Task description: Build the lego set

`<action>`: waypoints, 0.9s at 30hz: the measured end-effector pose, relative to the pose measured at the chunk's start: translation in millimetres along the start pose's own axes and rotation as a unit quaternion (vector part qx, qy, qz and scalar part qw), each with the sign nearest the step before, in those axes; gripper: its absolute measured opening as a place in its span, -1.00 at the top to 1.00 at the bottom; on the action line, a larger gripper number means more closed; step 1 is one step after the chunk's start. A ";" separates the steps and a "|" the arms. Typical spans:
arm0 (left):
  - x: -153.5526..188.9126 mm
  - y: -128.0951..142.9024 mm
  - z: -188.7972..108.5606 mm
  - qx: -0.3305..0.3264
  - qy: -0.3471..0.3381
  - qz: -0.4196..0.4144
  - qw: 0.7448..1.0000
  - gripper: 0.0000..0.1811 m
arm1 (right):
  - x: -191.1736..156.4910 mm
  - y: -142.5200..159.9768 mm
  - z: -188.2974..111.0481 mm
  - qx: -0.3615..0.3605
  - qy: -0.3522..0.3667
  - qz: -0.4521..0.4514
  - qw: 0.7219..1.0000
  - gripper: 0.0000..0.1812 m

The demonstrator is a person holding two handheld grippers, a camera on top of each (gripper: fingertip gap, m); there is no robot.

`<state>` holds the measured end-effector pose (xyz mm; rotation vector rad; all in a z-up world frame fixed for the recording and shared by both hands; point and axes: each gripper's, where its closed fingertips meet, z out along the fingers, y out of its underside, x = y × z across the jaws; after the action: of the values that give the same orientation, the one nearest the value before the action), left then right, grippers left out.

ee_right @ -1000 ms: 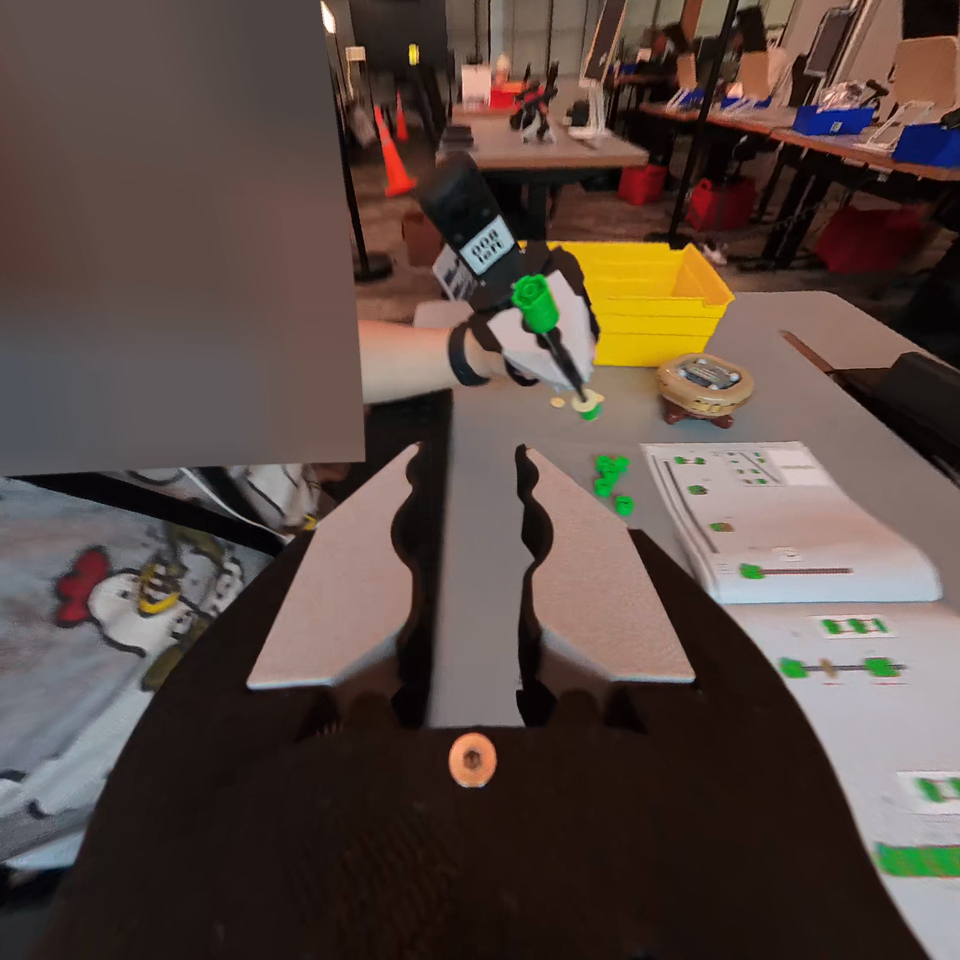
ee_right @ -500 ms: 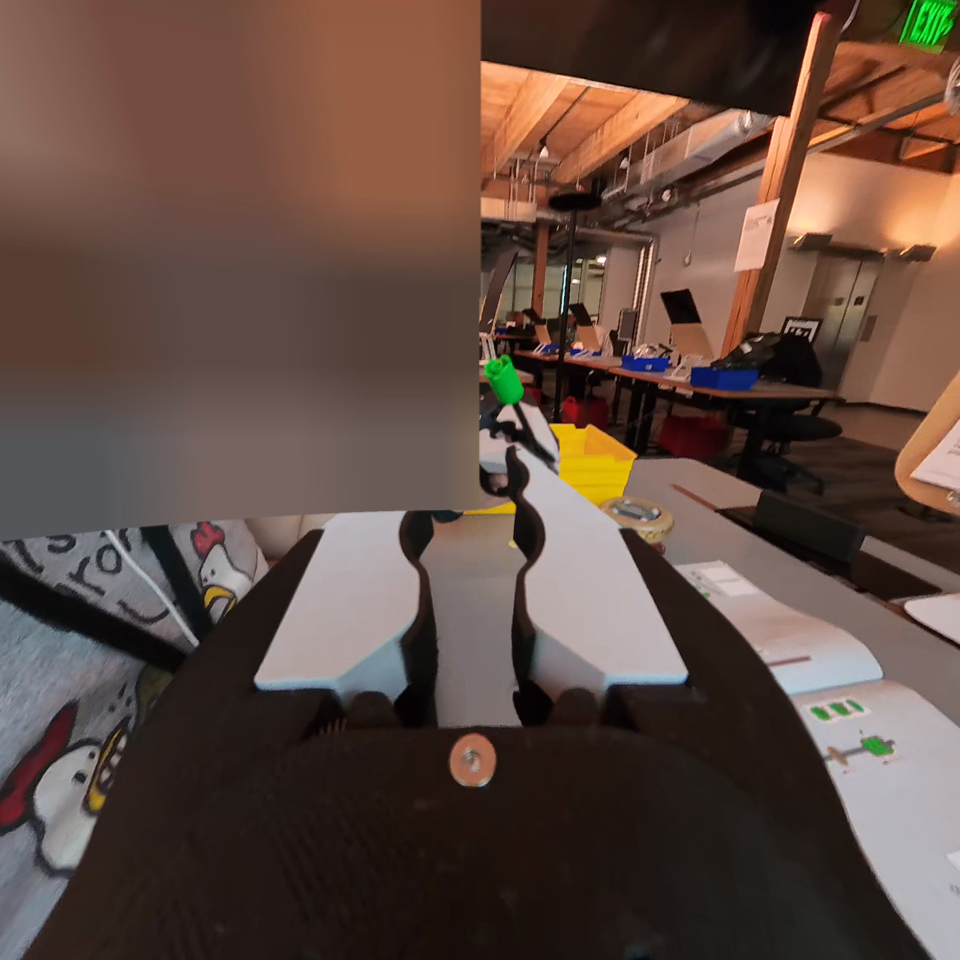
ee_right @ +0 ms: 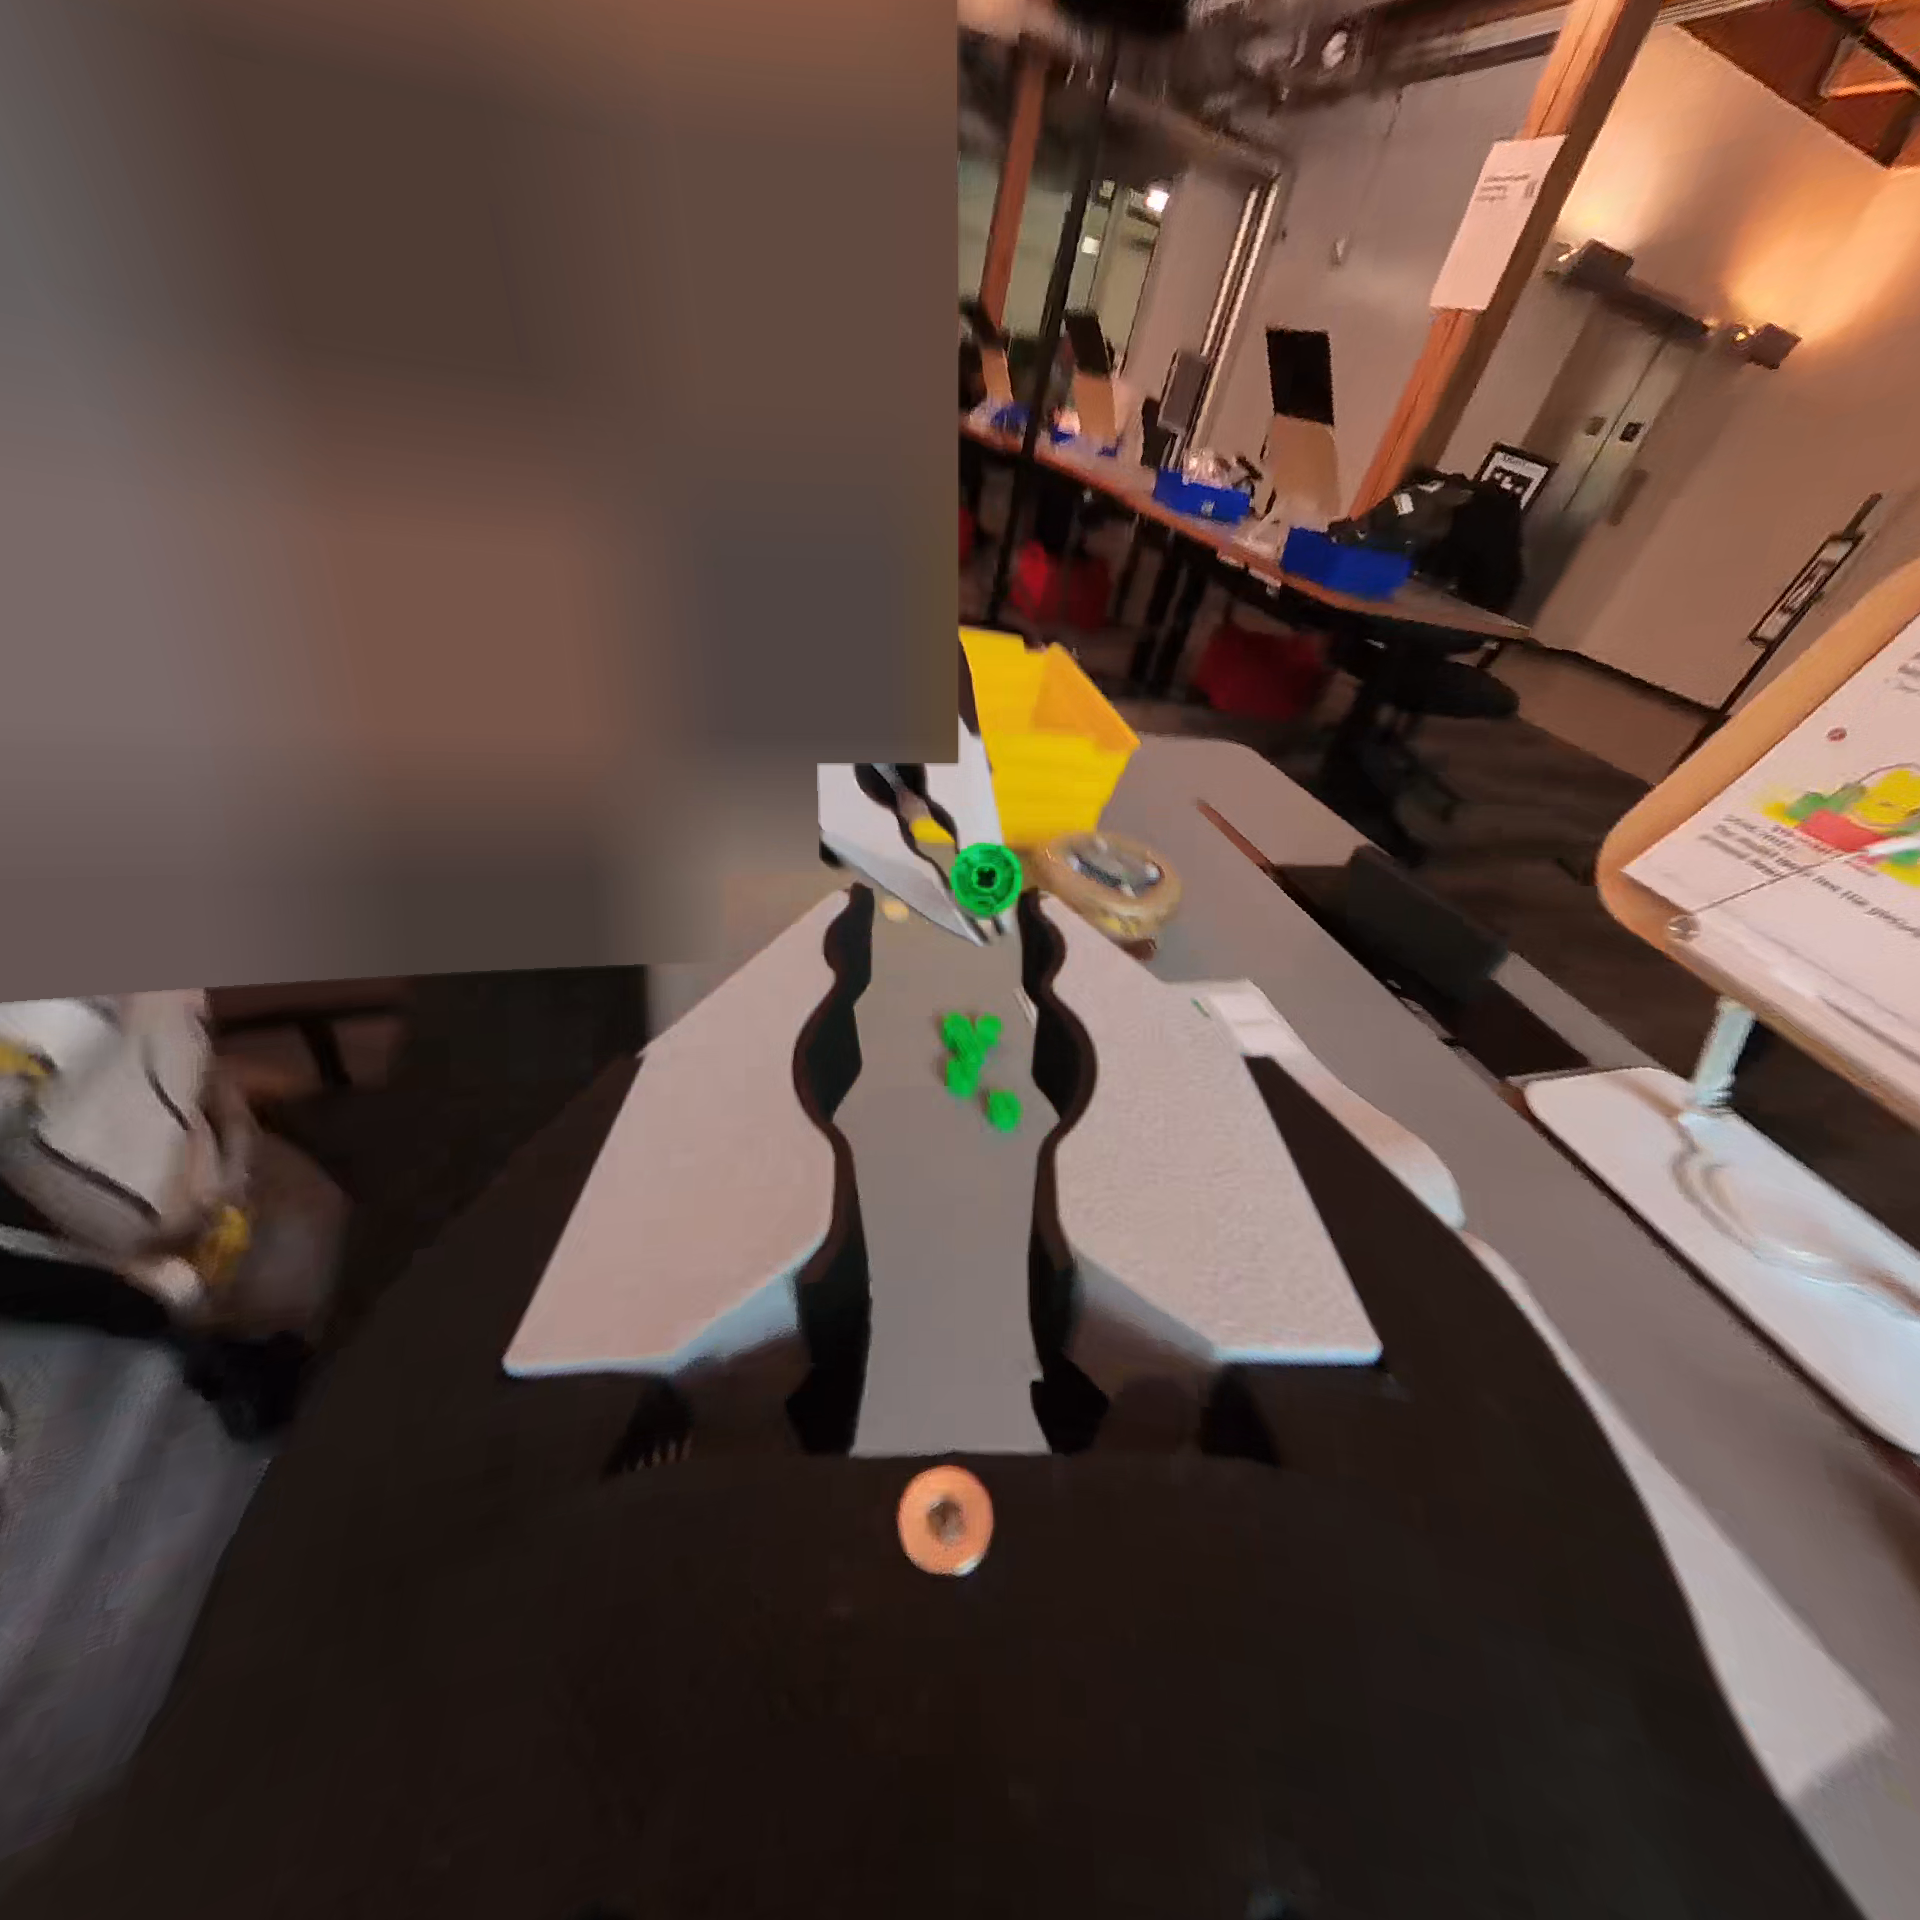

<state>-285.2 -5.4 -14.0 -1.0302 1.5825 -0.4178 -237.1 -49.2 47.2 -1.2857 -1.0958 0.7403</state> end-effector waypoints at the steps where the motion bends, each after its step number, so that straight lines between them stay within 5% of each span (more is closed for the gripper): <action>1: 8.8 8.6 1.0 -0.030 0.009 -0.007 0.999 0.99 | -0.8 13.1 0.0 -0.019 -0.008 -0.028 0.999 0.67; 6: 54.4 49.4 7.5 -0.151 0.046 -0.018 0.987 0.98 | -13.0 89.1 19.0 -0.119 -0.092 -0.016 0.988 0.45; 10: 72.3 73.8 16.2 -0.228 0.061 0.022 0.972 0.98 | -20.1 117.1 34.1 -0.090 -0.095 -0.014 0.991 0.57; 14: 75.6 76.8 22.2 -0.227 0.056 0.006 0.972 0.99 | -25.8 145.5 32.9 -0.137 -0.099 -0.054 0.984 0.59; 20: 79.7 82.7 29.1 -0.218 0.051 0.009 0.975 0.98 | -24.2 150.3 31.8 -0.134 -0.100 -0.036 0.985 0.84; 27: 88.3 86.0 32.7 -0.198 0.049 -0.004 0.979 0.99 | -27.9 155.3 31.1 -0.134 -0.115 -0.001 0.984 0.84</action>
<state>-285.9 -19.5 -140.8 -1.3334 1.7947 -0.1599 -253.9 -35.6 -112.2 -1.4495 -1.4212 0.7721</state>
